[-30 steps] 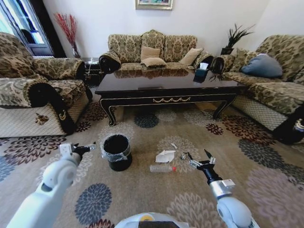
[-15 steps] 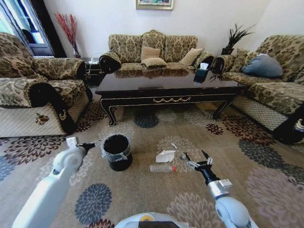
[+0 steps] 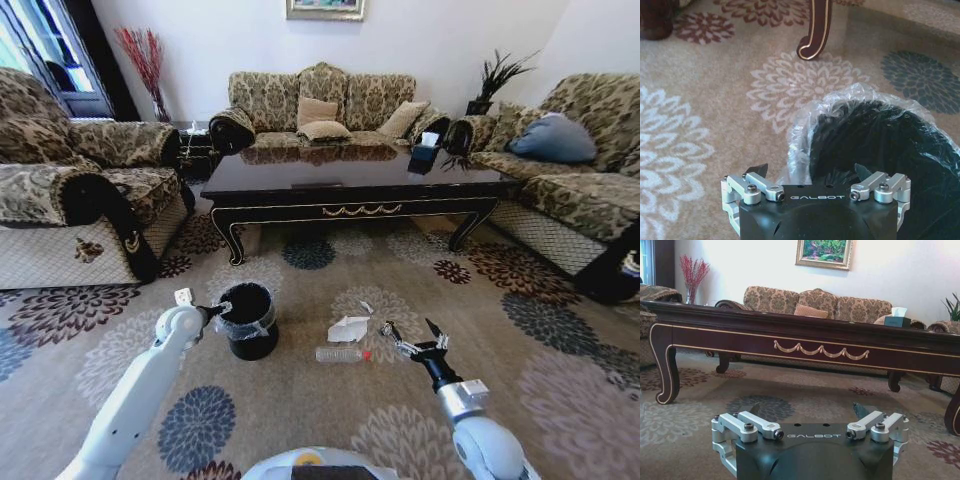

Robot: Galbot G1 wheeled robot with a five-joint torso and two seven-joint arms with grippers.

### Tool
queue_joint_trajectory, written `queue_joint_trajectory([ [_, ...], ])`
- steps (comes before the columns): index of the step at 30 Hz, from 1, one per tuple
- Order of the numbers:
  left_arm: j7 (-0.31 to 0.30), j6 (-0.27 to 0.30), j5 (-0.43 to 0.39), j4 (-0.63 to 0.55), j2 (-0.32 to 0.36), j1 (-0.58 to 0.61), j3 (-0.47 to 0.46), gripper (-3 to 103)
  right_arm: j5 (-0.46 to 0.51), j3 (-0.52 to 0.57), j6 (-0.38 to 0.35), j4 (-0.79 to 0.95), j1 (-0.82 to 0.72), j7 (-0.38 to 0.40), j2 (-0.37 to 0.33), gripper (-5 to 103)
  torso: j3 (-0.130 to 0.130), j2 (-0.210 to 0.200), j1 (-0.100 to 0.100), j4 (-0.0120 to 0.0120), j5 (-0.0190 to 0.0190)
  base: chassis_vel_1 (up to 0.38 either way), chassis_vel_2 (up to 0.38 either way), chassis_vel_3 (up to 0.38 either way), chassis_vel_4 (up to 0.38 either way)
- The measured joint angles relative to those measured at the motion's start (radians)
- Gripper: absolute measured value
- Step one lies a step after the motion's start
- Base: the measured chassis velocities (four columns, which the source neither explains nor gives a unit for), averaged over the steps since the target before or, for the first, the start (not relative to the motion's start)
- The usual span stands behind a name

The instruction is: Move to the front of the table and pick up the trash from the floor, then place it into the trash bin.

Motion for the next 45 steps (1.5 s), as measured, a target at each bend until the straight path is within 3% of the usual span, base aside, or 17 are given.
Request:
queue_joint_trajectory([
  [4,-0.015,0.000,-0.013,0.045,-0.018,-0.030,0.019,98,-0.001,0.000,0.002,-0.003,-0.003,0.001,0.002,100,0.000,0.000,0.000,0.0000,0.0000,0.000,0.000,0.000,0.000],
  [10,-0.033,-0.001,-0.030,0.084,-0.036,-0.053,0.031,87,-0.001,0.000,0.003,-0.009,-0.003,0.003,0.003,100,0.000,0.000,0.000,0.0000,0.0000,0.000,0.000,0.000,0.000],
  [17,-0.049,-0.001,-0.057,0.091,-0.039,-0.043,0.027,56,-0.002,-0.004,0.005,-0.016,0.004,0.006,-0.002,100,0.000,0.000,0.000,0.0002,0.0001,0.000,0.000,0.000,0.000],
  [20,-0.050,-0.001,-0.060,0.094,-0.037,-0.042,0.024,50,-0.002,-0.007,0.005,-0.017,0.007,0.007,-0.002,100,0.000,0.000,0.000,0.0004,0.0000,0.000,0.000,0.000,0.000],
  [23,-0.050,-0.001,-0.065,0.095,-0.033,-0.034,0.014,34,-0.002,-0.010,0.007,-0.020,0.005,0.008,0.003,100,0.000,0.000,0.000,0.0001,0.0000,0.000,0.000,0.000,0.000],
  [25,-0.050,-0.001,-0.065,0.095,-0.031,-0.030,0.009,34,-0.003,-0.011,0.008,-0.022,0.004,0.008,0.005,100,0.000,0.000,0.000,0.0000,-0.0001,0.000,0.000,0.000,0.000],
  [30,-0.050,-0.002,-0.065,0.086,-0.020,-0.005,-0.011,7,-0.003,-0.015,0.010,-0.025,0.008,0.008,0.004,100,0.000,0.000,0.000,0.0001,-0.0001,0.000,0.000,0.000,0.000],
  [40,-0.047,-0.001,-0.074,0.041,0.014,0.044,-0.051,0,0.002,-0.017,0.008,-0.025,0.011,0.009,-0.012,100,0.000,0.000,0.000,-0.0003,-0.0005,0.000,0.000,0.000,0.000],
  [45,-0.048,0.000,-0.111,-0.035,0.065,0.107,-0.092,0,0.008,-0.010,0.002,-0.025,0.017,0.002,-0.059,100,0.000,0.000,0.000,0.0002,-0.0004,0.000,0.000,0.000,0.000],
])
